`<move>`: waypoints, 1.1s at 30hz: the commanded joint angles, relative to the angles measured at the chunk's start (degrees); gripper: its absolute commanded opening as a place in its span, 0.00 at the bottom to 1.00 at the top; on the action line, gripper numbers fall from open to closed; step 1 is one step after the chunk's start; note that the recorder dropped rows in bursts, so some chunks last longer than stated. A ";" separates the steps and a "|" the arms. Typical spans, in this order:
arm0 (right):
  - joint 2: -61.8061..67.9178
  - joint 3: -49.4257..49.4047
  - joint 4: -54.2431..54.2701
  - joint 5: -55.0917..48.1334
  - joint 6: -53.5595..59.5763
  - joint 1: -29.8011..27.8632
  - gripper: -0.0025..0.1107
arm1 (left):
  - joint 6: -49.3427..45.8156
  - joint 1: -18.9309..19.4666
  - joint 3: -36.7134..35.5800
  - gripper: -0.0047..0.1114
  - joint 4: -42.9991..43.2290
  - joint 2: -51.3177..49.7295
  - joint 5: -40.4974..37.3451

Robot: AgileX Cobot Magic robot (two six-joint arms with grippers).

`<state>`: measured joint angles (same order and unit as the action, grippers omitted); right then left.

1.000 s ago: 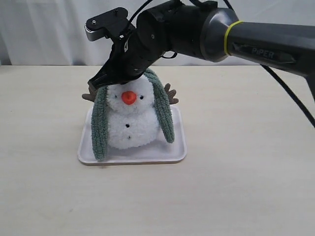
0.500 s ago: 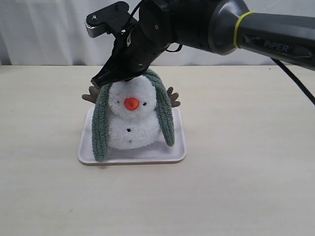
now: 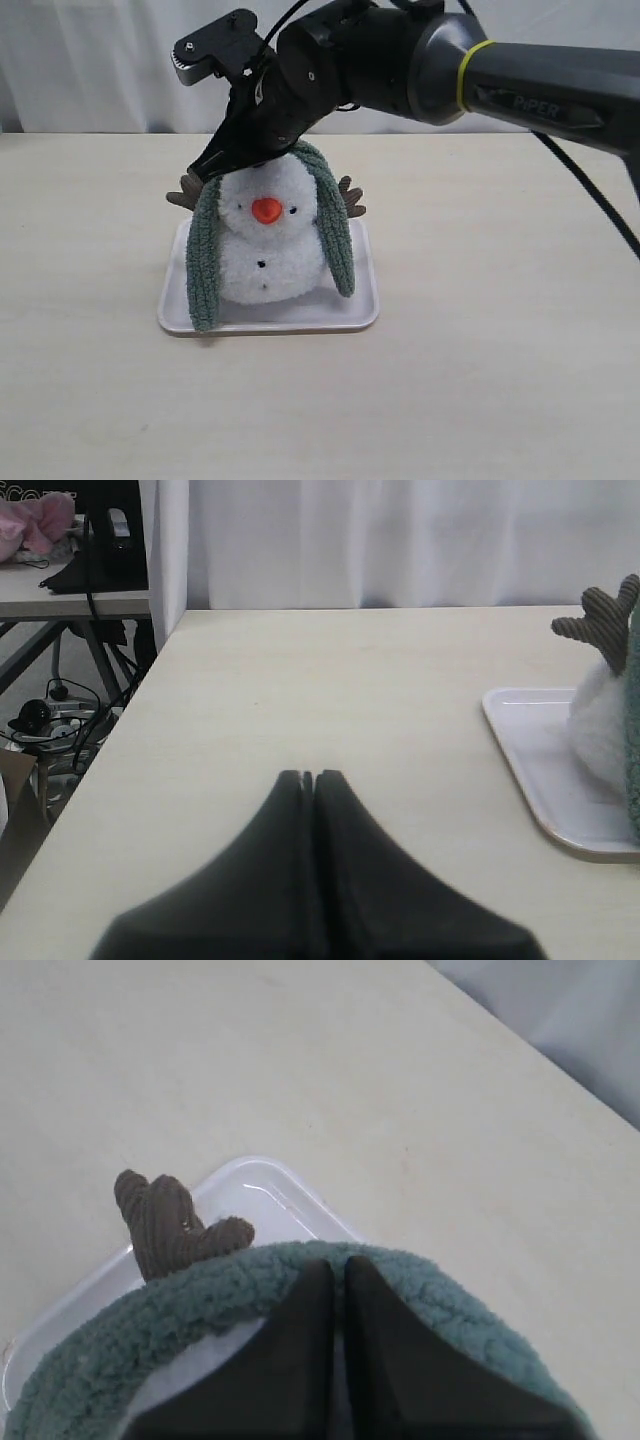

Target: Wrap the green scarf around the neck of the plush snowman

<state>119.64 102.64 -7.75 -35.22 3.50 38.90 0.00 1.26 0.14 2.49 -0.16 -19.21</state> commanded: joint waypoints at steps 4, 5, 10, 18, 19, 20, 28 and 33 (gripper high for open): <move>2.81 -0.03 -0.69 2.02 -0.32 -0.40 0.06 | 0.00 0.02 -0.14 0.04 -0.17 0.16 0.59; 2.81 -0.03 -0.69 2.16 -0.32 -0.40 0.06 | 0.00 0.02 -0.14 0.04 -0.17 0.16 0.59; 2.81 -0.03 -0.44 0.77 -0.21 -0.40 0.06 | 0.00 0.02 -0.14 0.04 -0.17 0.16 0.59; 0.71 -0.03 -0.44 -2.69 0.75 -0.13 0.10 | 0.00 0.02 -0.14 0.04 -0.17 0.16 0.59; -0.09 -0.03 -0.44 -2.63 0.75 -0.13 0.14 | 0.00 0.02 -0.14 0.04 -0.17 0.16 0.59; -1.05 -0.03 -0.44 -2.58 0.75 -0.13 0.17 | 0.00 0.02 -0.14 0.04 -0.17 0.16 0.59; -10.59 -1.00 0.22 -8.80 0.39 -0.13 0.38 | 0.00 0.02 -0.14 0.04 -0.17 0.16 0.59; -20.04 -12.10 0.22 -0.09 -1.78 -0.24 0.38 | 0.00 0.02 -0.14 0.04 -0.17 0.16 0.59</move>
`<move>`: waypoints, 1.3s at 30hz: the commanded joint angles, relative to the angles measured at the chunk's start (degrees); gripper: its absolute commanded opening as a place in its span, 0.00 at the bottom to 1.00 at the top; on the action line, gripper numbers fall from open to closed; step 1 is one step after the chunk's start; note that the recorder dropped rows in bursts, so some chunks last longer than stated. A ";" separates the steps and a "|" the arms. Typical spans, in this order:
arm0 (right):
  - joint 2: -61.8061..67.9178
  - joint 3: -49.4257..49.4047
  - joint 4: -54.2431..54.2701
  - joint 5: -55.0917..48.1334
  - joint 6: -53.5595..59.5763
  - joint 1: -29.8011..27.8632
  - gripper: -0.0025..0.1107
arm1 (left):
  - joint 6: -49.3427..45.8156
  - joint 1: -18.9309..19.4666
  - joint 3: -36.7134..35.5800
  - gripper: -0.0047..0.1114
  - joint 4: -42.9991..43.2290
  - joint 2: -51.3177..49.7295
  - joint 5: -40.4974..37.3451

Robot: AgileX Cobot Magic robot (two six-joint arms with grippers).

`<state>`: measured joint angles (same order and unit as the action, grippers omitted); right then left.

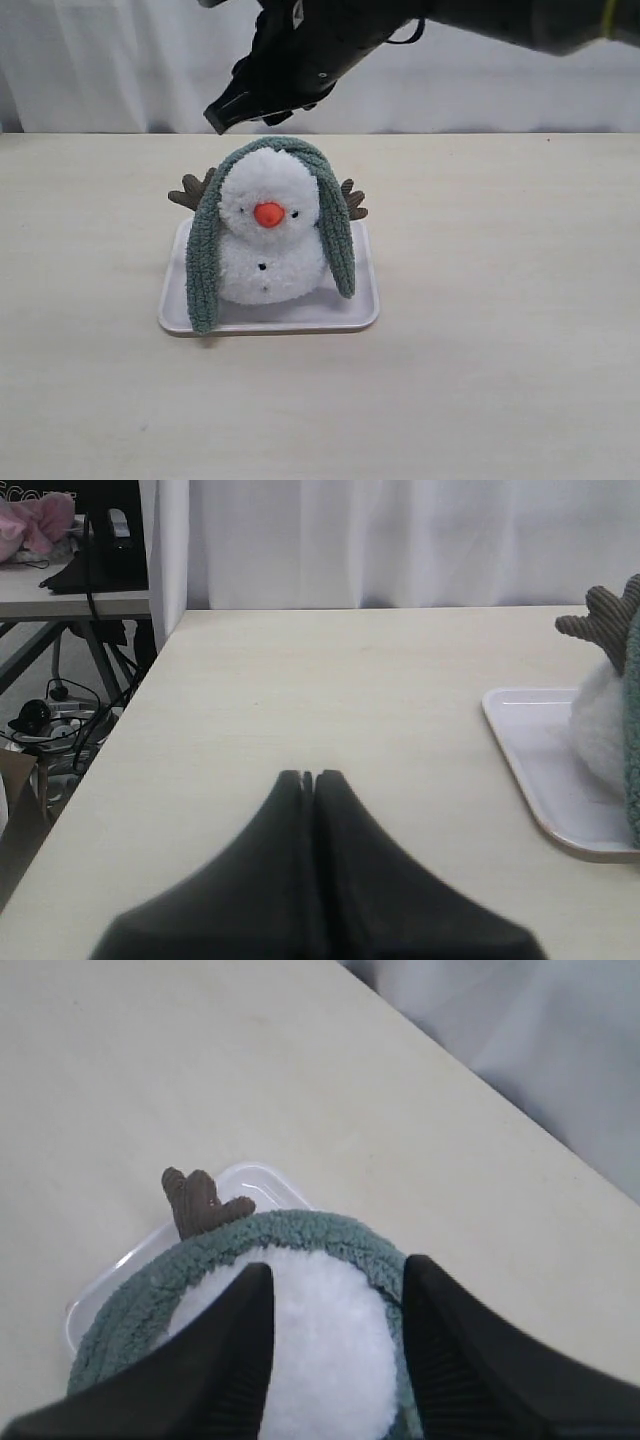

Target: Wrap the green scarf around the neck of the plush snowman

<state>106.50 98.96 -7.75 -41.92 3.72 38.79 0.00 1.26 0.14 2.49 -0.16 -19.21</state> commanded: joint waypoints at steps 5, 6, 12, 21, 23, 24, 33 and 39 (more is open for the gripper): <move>-17.00 -22.20 0.21 19.72 -3.72 -0.14 0.38 | 0.00 0.02 -0.14 0.04 -0.17 0.16 0.59; -18.93 -24.64 0.21 21.09 -3.72 -0.14 0.38 | 0.00 0.02 -0.14 0.04 -0.17 0.16 0.59; -28.46 -34.21 0.21 23.75 -4.60 -0.14 0.38 | 0.00 0.02 -0.14 0.04 -0.17 0.16 0.59; -41.23 -45.55 0.21 28.73 -6.46 -0.14 0.38 | 2.04 0.02 -0.14 0.04 -10.03 0.16 15.27; -43.02 -46.95 0.21 28.73 -7.61 -0.14 0.38 | 3.52 0.02 -0.14 0.04 -18.31 0.16 21.21; -43.87 -47.64 0.21 28.73 -7.98 -0.14 0.38 | 3.52 0.02 -0.14 0.04 -20.17 0.16 24.04; -50.13 -48.50 0.88 24.84 -10.60 -0.14 0.38 | 10.07 0.02 -0.14 0.04 -20.58 0.16 52.70; -53.79 -46.14 0.88 18.72 -10.60 -0.14 0.38 | 24.46 0.02 -0.14 0.04 -14.25 0.16 55.86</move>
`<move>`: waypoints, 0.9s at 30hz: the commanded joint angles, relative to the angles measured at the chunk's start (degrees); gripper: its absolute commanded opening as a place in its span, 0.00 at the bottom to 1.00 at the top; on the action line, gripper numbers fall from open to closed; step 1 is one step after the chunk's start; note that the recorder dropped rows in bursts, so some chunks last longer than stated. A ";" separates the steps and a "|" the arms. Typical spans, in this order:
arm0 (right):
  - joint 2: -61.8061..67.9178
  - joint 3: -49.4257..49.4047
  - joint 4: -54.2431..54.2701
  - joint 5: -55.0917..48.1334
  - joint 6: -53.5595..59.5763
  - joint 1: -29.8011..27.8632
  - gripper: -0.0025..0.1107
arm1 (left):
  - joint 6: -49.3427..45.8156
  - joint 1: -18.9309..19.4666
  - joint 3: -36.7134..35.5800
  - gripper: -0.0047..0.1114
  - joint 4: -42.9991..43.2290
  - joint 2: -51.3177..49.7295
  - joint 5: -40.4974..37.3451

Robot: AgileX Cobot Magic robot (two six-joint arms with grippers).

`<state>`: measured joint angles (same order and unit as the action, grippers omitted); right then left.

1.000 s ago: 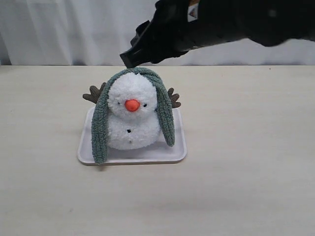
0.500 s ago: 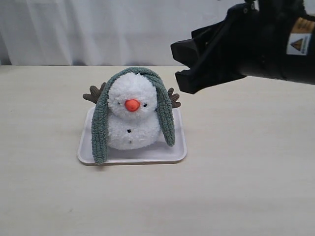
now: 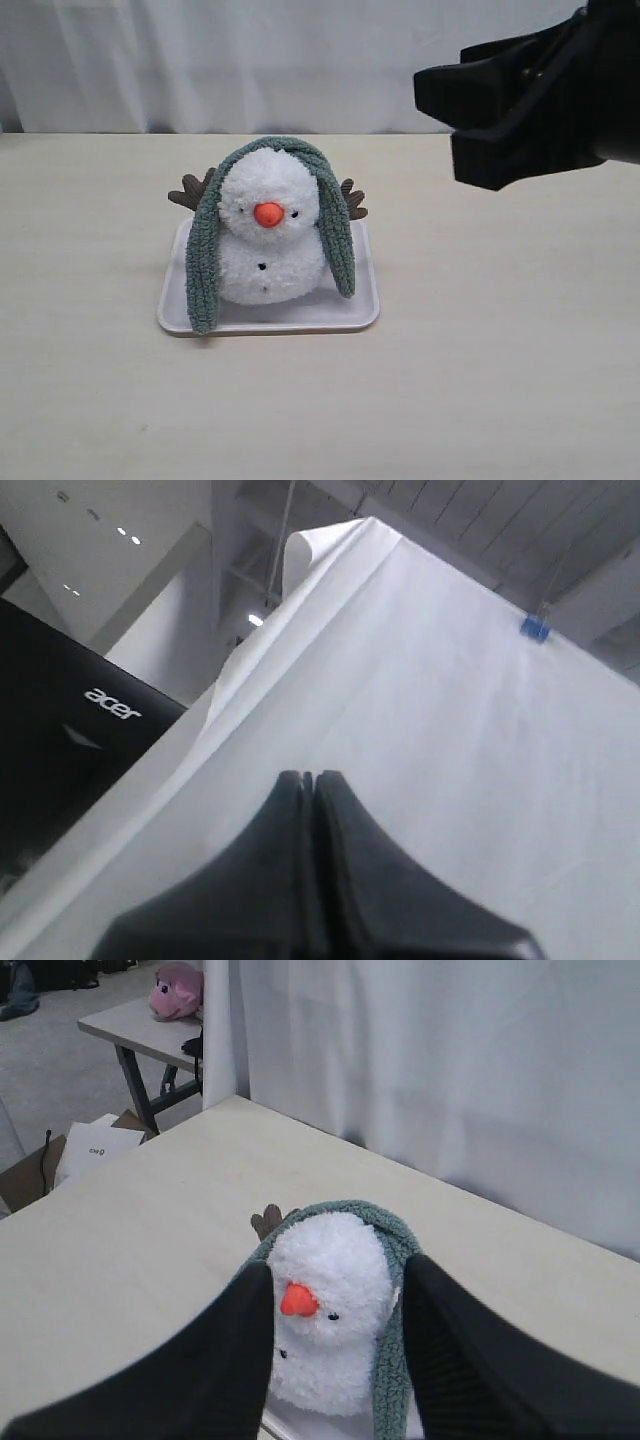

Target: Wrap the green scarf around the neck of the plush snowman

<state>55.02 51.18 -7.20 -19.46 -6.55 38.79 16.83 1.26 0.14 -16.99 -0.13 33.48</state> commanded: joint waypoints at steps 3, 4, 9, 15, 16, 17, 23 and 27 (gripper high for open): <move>-3.99 2.63 0.33 -5.45 -0.33 -0.14 0.38 | 9.79 0.02 0.07 0.04 15.29 0.13 1.49; -4.54 2.92 0.33 -6.07 -0.33 -0.14 0.38 | 12.41 0.02 1.30 0.04 18.08 0.13 -1.10; -7.09 3.55 -0.20 -8.50 -0.11 -0.14 0.38 | 25.88 0.02 10.18 0.04 35.97 -3.88 -15.70; -7.85 3.45 -2.65 -14.96 -0.11 -0.14 0.38 | 48.31 0.02 19.01 0.04 61.32 -20.82 -13.67; -7.85 3.45 -2.65 -15.60 -0.11 -0.14 0.38 | 50.91 0.02 20.39 0.04 65.43 -24.04 -12.72; -7.85 3.45 -2.65 -15.97 -0.11 -0.14 0.38 | 52.88 0.02 22.11 0.04 68.27 -27.33 -12.33; -7.85 3.13 -2.65 -16.68 0.28 -0.14 0.38 | 70.61 0.02 37.48 0.04 93.61 -57.96 -4.78; -7.85 2.98 -2.65 -17.50 0.28 -0.14 0.38 | 71.55 0.02 40.70 0.04 102.07 -72.20 -5.72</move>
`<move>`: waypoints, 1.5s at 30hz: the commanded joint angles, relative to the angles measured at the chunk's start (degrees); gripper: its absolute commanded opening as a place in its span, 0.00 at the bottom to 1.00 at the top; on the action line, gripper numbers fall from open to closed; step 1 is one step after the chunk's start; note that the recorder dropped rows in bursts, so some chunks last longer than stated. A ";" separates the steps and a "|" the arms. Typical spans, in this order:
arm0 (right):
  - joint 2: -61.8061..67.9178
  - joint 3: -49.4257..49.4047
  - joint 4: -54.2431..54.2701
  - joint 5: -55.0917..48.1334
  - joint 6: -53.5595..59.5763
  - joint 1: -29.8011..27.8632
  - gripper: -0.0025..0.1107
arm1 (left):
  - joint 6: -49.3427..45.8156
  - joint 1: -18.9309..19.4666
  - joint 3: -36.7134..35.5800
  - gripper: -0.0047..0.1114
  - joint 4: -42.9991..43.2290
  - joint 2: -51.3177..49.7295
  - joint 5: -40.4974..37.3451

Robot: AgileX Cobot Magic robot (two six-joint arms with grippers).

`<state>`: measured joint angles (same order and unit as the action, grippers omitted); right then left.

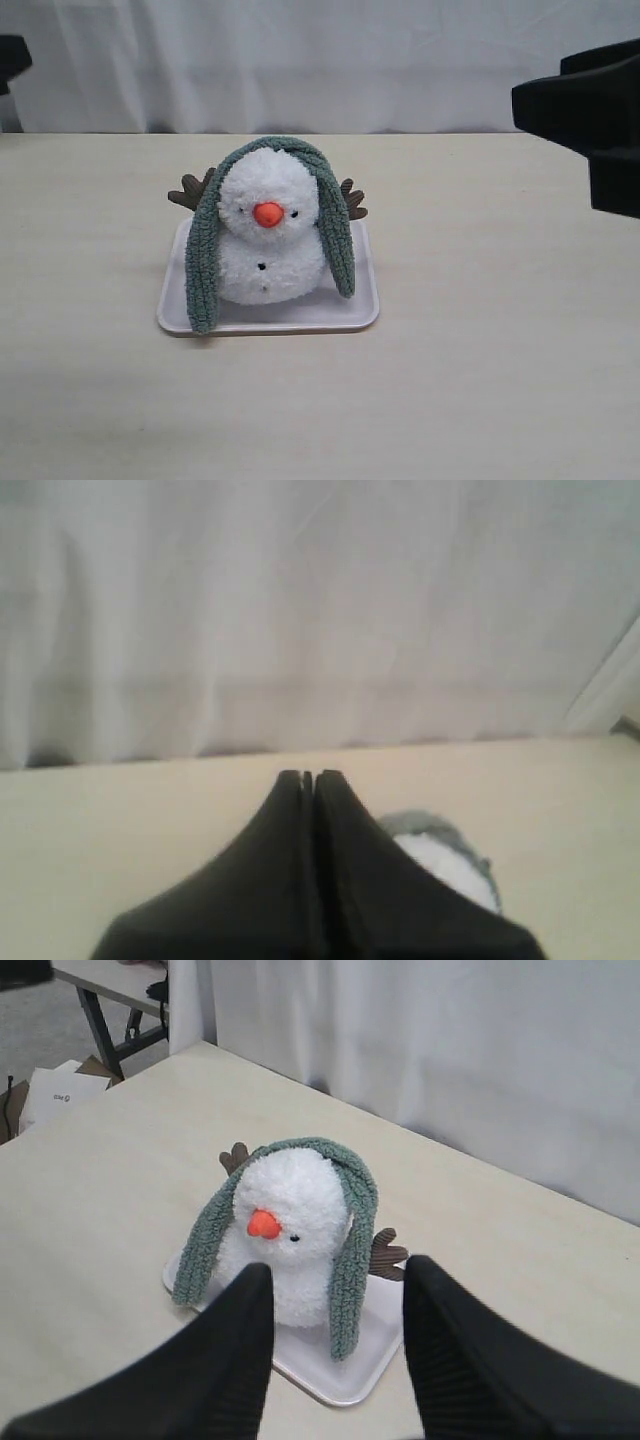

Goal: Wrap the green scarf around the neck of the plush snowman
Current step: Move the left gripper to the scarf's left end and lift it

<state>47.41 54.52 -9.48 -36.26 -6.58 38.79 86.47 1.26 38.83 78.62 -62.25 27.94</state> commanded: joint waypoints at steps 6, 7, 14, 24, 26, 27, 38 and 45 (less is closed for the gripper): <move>-0.25 -3.43 -0.36 0.49 0.31 -0.14 0.38 | 14.54 0.02 10.80 0.04 21.32 -29.28 12.21; -0.25 -3.43 -0.36 0.49 0.31 -0.14 0.38 | 13.47 -0.62 12.64 0.05 21.32 -31.76 15.71; -0.25 -3.45 -0.24 0.64 0.31 -0.03 0.38 | -1.24 -9.71 14.98 0.60 21.32 -36.03 8.25; -0.25 -3.45 -0.33 0.64 0.31 -0.03 0.38 | -2.75 -14.15 14.51 0.45 21.32 -36.03 -2.49; -0.25 -3.45 -0.34 0.54 0.31 -0.03 0.38 | -2.48 -14.15 13.83 0.43 21.32 -36.17 -2.16; -0.25 -3.45 -0.34 0.54 0.31 -0.03 0.38 | -2.48 -14.40 13.37 0.44 21.32 -36.32 -2.06; -0.25 -3.45 -0.34 0.43 0.31 -0.03 0.38 | -4.76 -14.64 12.96 0.29 21.32 -40.93 -0.21; -0.25 -3.55 -0.34 0.45 0.31 -0.03 0.38 | -4.08 -14.64 15.32 0.04 18.60 -38.00 2.68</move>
<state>47.41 51.35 -9.48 -36.45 -6.58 38.79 82.04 -13.27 52.72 99.55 -102.36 29.14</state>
